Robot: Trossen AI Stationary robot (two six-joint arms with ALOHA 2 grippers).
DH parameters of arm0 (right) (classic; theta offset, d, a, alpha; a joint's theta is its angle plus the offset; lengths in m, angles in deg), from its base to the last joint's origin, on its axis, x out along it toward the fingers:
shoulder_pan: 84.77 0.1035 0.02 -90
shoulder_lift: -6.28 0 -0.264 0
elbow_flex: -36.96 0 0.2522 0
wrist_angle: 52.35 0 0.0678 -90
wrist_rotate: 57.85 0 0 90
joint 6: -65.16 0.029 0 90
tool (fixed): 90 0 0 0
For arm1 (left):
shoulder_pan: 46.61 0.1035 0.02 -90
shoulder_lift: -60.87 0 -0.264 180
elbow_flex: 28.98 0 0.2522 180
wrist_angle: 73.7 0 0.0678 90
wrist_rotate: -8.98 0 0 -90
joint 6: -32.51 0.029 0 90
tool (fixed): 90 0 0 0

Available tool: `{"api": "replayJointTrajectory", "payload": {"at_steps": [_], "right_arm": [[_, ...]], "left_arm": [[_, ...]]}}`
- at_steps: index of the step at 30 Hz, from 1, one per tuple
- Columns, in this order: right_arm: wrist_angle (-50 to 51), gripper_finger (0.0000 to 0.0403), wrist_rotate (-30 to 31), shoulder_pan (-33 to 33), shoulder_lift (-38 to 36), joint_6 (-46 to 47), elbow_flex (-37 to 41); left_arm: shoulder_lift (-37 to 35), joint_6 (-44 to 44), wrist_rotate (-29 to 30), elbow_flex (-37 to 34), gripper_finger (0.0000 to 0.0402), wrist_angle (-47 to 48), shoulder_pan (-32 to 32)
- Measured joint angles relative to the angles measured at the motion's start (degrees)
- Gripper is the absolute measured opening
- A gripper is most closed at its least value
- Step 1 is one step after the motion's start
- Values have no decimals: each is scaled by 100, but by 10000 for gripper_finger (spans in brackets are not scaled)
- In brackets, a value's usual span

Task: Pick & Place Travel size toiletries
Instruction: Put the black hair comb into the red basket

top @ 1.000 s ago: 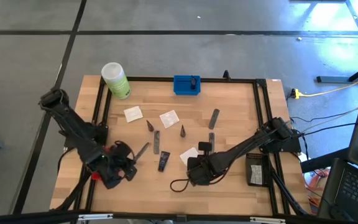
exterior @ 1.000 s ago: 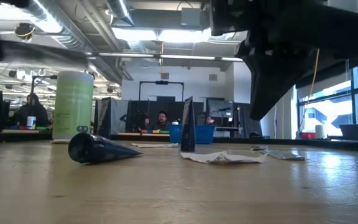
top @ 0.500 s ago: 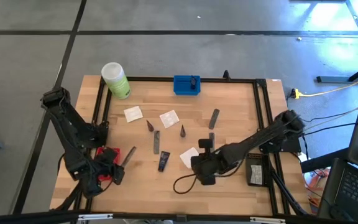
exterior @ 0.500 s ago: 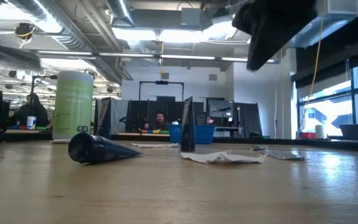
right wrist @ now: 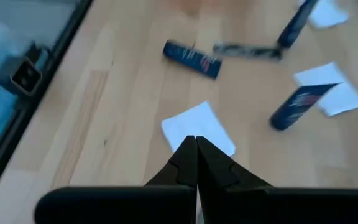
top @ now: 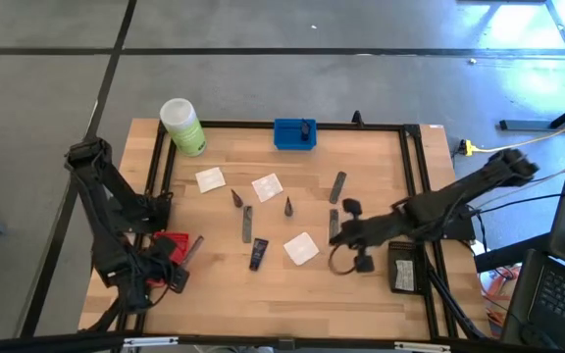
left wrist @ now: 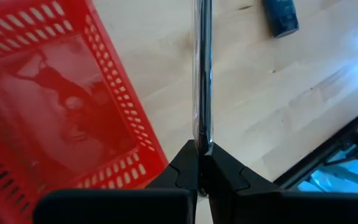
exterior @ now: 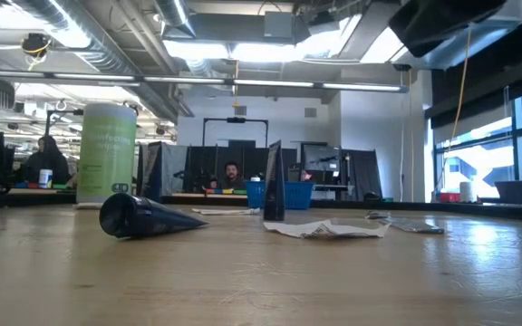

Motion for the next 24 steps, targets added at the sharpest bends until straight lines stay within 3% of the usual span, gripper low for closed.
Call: {"api": "replayJointTrajectory", "payload": {"at_steps": [7,13,20,24], "right_arm": [[-430,0,0,-277,-1328,-65,934],[-432,0,0,-348,-1760,-76,1147],[-427,0,-2,-348,-1760,-180,1147],[-429,0,-2,-348,-1760,-191,1147]], "left_arm": [[35,-56,-335,1061,8,1471,0],[118,-91,-1007,1831,8,2462,0],[666,-43,-1732,1742,8,2830,-124],[1133,-67,-1805,1645,11,2764,-96]]}}
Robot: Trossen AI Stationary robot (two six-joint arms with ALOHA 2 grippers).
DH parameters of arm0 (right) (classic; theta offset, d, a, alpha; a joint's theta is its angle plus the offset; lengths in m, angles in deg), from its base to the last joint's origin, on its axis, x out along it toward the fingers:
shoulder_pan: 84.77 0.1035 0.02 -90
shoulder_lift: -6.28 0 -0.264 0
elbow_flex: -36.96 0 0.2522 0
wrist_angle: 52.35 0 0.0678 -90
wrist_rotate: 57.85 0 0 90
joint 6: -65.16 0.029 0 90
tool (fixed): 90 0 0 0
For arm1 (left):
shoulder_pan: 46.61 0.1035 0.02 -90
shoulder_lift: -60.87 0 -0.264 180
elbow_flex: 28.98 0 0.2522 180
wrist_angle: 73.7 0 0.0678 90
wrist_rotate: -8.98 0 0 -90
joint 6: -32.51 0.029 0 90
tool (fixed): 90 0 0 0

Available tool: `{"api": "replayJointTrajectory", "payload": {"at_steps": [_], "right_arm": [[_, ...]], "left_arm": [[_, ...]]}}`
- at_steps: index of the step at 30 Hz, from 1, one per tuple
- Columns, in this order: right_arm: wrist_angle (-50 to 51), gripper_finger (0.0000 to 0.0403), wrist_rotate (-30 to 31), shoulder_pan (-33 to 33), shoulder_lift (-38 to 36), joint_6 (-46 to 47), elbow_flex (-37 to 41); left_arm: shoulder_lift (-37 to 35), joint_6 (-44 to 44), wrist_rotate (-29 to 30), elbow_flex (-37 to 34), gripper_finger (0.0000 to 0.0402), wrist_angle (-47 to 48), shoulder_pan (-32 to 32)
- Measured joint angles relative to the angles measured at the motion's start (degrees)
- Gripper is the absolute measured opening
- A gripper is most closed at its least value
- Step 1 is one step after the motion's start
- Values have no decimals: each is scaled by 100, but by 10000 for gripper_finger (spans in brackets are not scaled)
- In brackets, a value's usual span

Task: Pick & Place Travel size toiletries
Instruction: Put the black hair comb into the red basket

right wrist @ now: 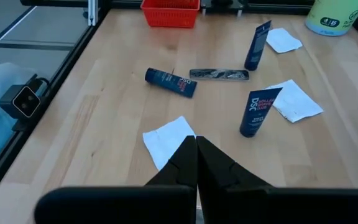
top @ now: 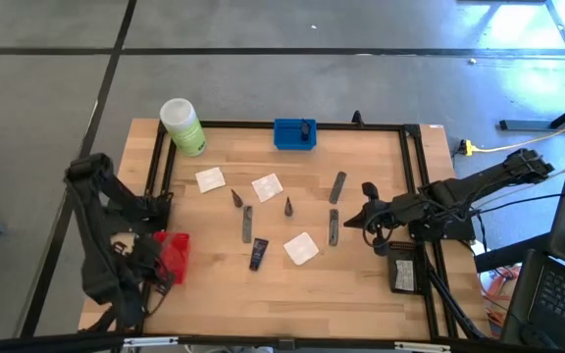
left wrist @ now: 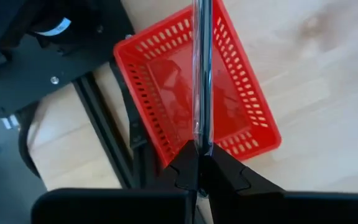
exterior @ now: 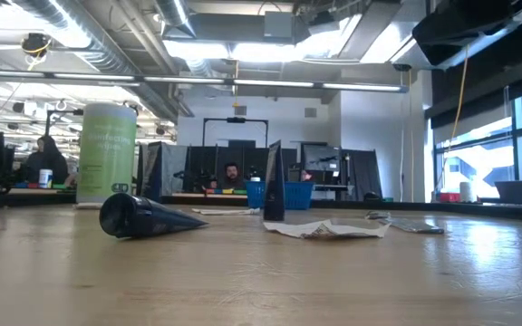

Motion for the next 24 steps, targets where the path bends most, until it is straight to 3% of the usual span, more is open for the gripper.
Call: {"api": "replayJointTrajectory", "payload": {"at_steps": [7,11,17,24], "right_arm": [[-12,0,0,0,0,63,0],[-10,1,0,0,0,125,1],[28,1,-15,0,2,125,2],[25,1,-13,0,2,151,2]], "left_arm": [[712,14,32,-2,8,-427,539],[974,61,-232,-2,8,-480,745],[1270,56,-879,-2,8,-480,687],[1505,45,-906,-2,8,-669,693]]}}
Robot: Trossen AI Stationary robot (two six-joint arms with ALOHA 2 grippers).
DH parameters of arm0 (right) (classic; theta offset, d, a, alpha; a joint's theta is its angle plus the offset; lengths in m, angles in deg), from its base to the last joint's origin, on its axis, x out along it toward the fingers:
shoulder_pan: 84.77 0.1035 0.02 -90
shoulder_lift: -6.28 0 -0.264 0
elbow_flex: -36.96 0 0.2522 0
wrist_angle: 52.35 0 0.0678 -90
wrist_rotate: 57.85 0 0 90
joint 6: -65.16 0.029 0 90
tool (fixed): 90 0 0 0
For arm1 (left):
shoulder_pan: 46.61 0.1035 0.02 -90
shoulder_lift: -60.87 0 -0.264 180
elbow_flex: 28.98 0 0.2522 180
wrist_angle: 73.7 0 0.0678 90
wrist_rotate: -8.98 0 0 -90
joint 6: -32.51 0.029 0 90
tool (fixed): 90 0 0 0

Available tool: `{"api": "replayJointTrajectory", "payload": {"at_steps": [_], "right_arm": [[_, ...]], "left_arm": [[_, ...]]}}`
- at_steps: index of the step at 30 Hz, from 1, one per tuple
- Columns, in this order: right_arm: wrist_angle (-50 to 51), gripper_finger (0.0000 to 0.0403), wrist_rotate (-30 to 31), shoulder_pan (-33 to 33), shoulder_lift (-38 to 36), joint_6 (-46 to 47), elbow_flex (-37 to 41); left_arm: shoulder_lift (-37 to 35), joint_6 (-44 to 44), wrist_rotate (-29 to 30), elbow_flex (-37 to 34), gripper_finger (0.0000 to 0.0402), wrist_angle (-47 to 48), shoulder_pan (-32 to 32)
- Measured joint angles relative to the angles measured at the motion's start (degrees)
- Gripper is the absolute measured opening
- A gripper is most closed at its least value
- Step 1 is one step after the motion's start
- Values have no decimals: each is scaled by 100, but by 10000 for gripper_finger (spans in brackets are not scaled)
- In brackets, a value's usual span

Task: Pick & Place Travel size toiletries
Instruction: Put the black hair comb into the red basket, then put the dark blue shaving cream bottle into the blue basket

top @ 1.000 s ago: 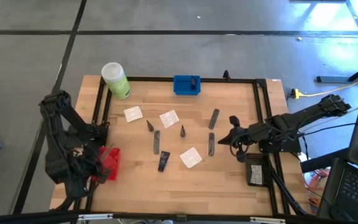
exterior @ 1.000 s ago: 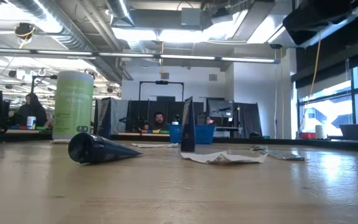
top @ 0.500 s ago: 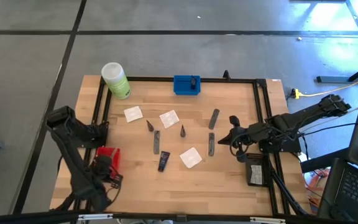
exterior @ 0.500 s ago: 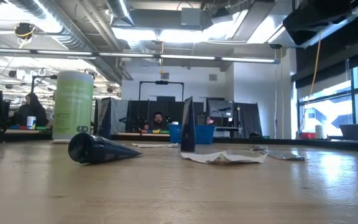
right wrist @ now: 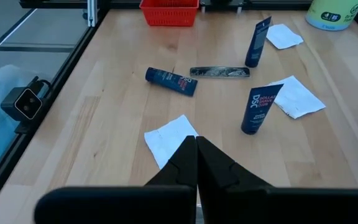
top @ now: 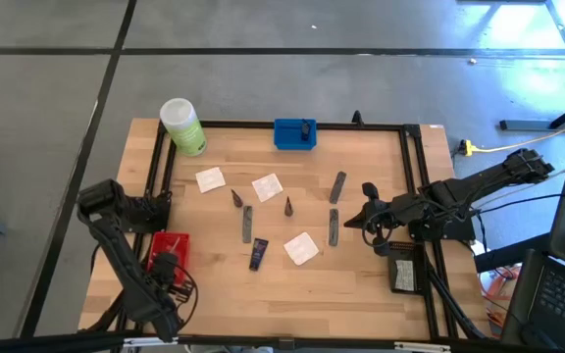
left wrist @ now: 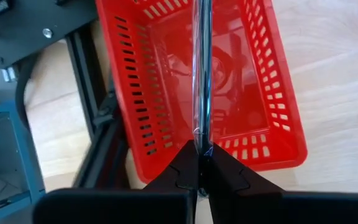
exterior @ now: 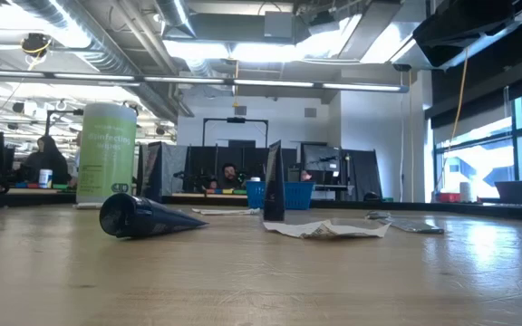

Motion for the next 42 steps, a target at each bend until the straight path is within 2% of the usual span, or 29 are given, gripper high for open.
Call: {"api": "replayJointTrajectory", "payload": {"at_steps": [20,30,39,42], "right_arm": [[2,1,15,0,0,15,0],[2,1,14,0,0,15,0],[2,1,13,0,2,15,0],[2,1,13,0,2,15,0]], "left_arm": [[347,88,-4,0,15,-58,176],[375,210,26,0,56,-67,251],[267,534,-607,2,100,381,366],[154,543,-619,2,107,501,380]]}}
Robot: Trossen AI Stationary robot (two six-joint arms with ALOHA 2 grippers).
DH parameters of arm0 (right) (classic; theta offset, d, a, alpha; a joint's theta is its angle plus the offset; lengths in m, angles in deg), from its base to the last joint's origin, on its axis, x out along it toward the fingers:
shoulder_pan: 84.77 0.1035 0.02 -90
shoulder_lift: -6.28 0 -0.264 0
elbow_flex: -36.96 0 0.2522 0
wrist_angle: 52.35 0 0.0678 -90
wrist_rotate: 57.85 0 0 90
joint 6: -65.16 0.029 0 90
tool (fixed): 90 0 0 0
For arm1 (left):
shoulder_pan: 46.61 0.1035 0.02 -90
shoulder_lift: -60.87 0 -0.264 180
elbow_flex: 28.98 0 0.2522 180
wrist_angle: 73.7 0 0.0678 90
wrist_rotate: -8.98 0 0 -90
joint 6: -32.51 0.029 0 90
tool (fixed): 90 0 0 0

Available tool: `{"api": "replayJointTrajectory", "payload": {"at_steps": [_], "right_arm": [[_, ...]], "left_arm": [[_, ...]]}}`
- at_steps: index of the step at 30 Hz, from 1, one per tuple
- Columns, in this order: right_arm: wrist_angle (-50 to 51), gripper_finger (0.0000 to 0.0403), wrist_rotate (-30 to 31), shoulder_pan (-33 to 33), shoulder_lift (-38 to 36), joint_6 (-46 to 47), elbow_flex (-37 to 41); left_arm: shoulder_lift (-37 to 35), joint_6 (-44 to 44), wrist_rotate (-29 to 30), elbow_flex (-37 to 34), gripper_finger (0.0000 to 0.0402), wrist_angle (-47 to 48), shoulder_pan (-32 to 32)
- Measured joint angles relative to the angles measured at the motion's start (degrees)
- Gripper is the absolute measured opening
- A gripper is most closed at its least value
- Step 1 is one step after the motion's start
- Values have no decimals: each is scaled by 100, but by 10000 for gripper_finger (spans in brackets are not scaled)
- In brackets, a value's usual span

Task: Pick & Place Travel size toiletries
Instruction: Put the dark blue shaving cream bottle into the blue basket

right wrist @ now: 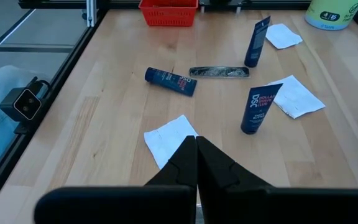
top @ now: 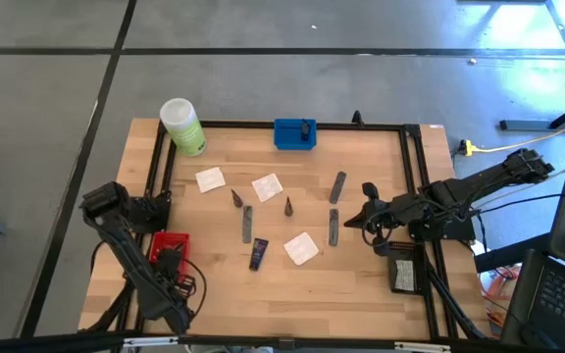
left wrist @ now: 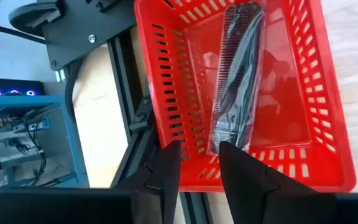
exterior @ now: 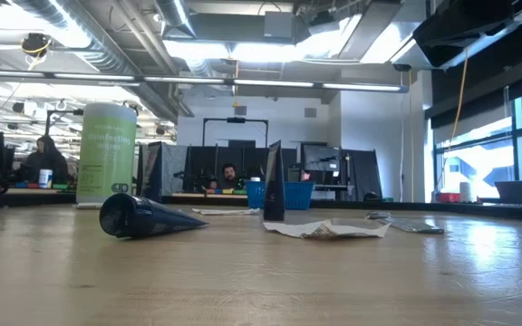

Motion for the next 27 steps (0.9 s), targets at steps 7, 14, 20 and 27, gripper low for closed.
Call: {"api": "replayJointTrajectory", "payload": {"at_steps": [7,14,20,27], "right_arm": [[-2,4,0,0,0,0,0],[-2,15,0,0,0,0,0],[0,13,0,1,0,0,0],[-2,7,1,0,0,-2,0]], "left_arm": [[-395,8,465,7,107,-88,116],[-875,427,1542,9,109,-318,373],[-1244,1219,3180,9,103,-669,646],[-1437,2701,5181,9,102,-1256,1030]]}}
